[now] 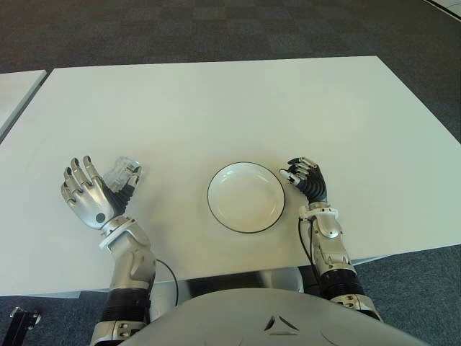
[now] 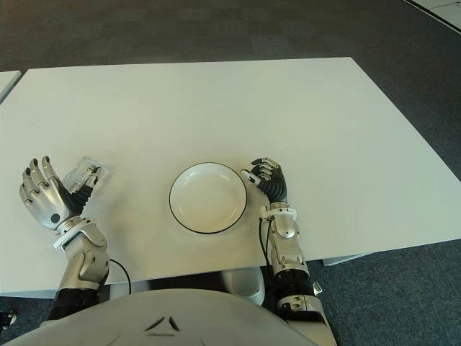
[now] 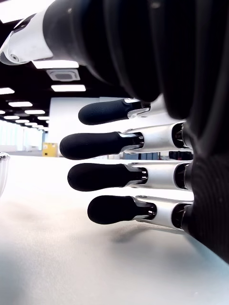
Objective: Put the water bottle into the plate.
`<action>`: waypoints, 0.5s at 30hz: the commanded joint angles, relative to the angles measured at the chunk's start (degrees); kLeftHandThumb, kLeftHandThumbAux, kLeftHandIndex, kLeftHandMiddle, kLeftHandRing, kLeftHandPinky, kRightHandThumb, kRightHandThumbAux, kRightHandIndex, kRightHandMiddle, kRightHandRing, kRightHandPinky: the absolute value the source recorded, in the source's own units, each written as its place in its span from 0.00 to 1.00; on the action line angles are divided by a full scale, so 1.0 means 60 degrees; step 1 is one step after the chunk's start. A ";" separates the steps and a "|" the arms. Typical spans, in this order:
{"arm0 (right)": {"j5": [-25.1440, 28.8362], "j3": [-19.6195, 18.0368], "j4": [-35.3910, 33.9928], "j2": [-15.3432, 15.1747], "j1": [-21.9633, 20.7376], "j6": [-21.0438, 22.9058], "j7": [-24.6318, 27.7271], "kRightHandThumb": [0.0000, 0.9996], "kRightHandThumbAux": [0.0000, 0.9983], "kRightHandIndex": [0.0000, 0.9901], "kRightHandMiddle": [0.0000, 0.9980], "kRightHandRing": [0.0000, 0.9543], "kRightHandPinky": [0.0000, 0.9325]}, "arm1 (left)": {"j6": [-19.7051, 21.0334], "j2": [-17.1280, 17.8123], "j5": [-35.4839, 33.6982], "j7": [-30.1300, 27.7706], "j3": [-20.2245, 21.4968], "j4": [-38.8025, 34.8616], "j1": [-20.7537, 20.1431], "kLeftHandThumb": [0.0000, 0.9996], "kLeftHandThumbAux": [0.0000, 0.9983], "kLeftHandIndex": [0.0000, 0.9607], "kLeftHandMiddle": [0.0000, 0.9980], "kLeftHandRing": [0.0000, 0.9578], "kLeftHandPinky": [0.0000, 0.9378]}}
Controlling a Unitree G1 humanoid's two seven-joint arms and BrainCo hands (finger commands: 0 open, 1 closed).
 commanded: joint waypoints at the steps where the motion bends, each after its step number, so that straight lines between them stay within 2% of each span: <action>1: -0.0031 0.0021 0.0238 0.0038 0.0162 0.0208 -0.0029 0.71 0.73 0.44 0.63 0.68 0.72 | 0.0519 0.0236 0.0106 -0.0594 -0.0200 0.0012 -0.0205 0.55 0.19 0.00 0.00 0.00 0.00; 4: -0.0040 0.0020 0.0231 0.0038 0.0168 0.0222 -0.0051 0.71 0.73 0.44 0.63 0.68 0.72 | 0.0782 0.0340 0.0079 -0.0811 -0.0280 0.0056 -0.0294 0.56 0.18 0.00 0.00 0.00 0.00; 15: -0.0075 0.0008 0.0160 0.0035 0.0220 0.0278 -0.0107 0.71 0.73 0.44 0.63 0.68 0.71 | 0.1863 0.0993 -0.0060 -0.2860 -0.0586 0.0349 -0.0944 0.62 0.19 0.00 0.00 0.00 0.00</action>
